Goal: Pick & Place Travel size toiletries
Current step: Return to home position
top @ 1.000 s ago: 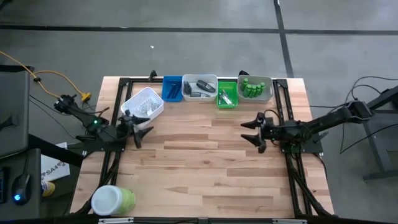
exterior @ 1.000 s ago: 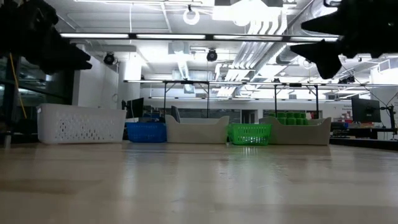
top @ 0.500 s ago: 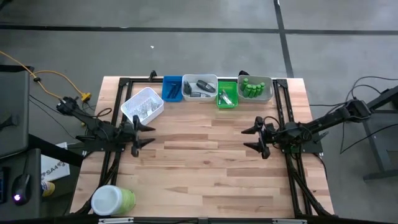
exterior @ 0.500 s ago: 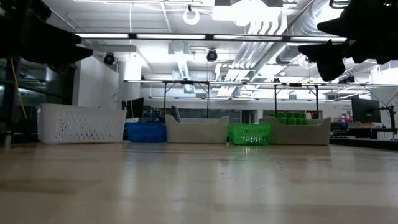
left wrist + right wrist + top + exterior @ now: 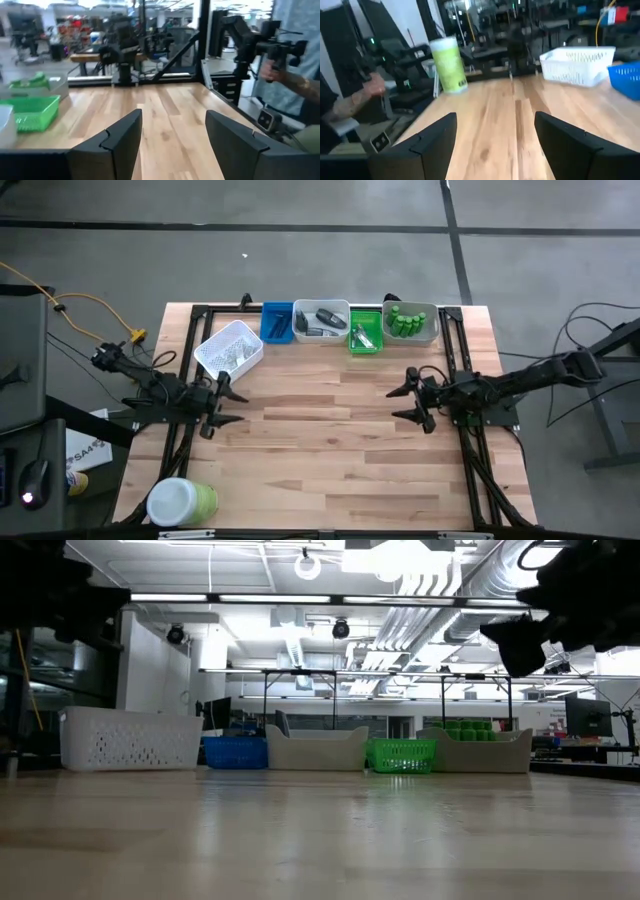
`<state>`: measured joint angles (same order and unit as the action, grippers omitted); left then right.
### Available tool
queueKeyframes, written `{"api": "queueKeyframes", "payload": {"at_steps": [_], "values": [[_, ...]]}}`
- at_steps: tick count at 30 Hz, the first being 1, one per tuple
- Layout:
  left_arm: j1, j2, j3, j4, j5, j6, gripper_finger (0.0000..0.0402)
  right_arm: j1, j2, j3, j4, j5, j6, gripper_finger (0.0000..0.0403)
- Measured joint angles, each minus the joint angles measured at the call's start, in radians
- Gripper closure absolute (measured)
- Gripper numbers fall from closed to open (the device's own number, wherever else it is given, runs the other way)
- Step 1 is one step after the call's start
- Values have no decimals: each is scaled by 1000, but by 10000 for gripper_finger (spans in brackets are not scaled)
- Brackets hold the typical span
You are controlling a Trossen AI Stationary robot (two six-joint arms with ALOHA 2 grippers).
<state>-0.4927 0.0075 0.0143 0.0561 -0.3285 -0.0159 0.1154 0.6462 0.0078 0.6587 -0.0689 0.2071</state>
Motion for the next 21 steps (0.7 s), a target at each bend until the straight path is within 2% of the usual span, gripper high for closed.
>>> {"api": "queueKeyframes", "payload": {"at_steps": [4, 7, 10, 13, 17, 21], "values": [[47, 4, -1, -10, 105, 57, 181, -60, 1, 0, -57, -85, -1, 141], [96, 6, -2, -13, 138, 64, 181, -102, -2, 0, -93, -175, -3, 141], [152, 10, 1, -30, 186, 65, 181, -134, -5, -1, -107, -220, -1, 141], [211, 10, 8, -45, 211, 58, 181, -151, -4, -1, -137, -214, 20, 141], [266, 10, 10, -49, 210, 10, 181, -155, -4, -2, -146, -128, 52, 141], [284, 9, 10, -49, 210, 9, 181, -155, -2, -2, -162, -89, 205, 141]]}}
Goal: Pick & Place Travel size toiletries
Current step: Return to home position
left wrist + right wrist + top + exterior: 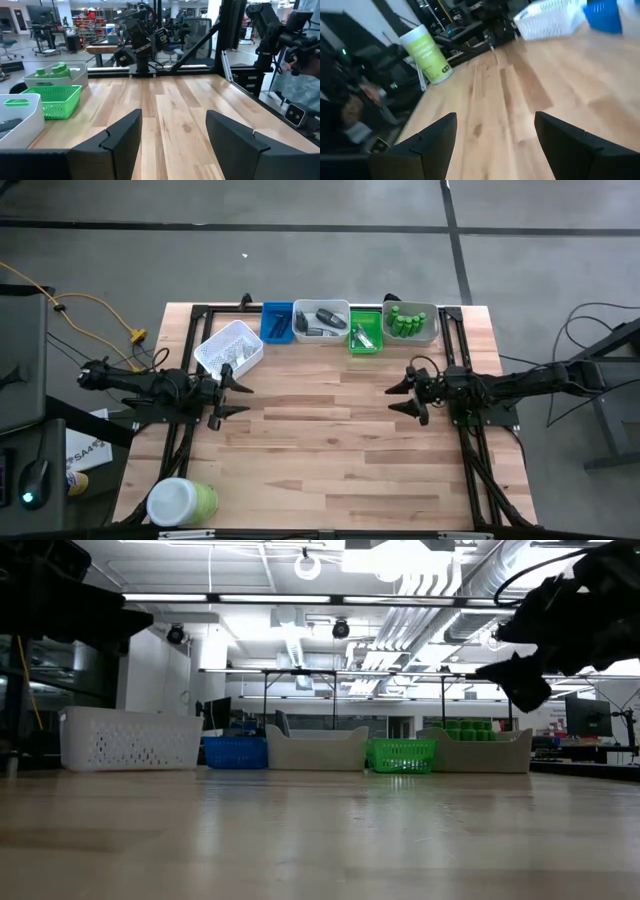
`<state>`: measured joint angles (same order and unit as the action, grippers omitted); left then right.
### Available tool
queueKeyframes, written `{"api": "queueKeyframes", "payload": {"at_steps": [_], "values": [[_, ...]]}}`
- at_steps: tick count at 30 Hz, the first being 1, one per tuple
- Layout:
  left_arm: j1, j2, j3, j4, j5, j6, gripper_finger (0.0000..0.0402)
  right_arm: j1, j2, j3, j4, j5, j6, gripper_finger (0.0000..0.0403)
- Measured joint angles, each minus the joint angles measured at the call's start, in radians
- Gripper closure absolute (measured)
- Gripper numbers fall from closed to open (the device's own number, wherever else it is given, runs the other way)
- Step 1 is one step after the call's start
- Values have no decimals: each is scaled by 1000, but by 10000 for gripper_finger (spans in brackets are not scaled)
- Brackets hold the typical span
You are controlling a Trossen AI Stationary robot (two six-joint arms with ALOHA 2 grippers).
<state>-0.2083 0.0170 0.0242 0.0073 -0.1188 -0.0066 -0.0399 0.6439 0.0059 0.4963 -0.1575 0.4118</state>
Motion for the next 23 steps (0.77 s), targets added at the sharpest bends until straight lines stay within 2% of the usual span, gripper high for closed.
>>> {"api": "queueKeyframes", "payload": {"at_steps": [4, 23], "values": [[-1, 0, 0, 0, 0, 1, 181, 0, 9, 0, -18, -2, 115, 141], [-1, 0, 1, -4, -3, 1, 181, 0, 9, 0, -23, -1, 81, 141]]}}
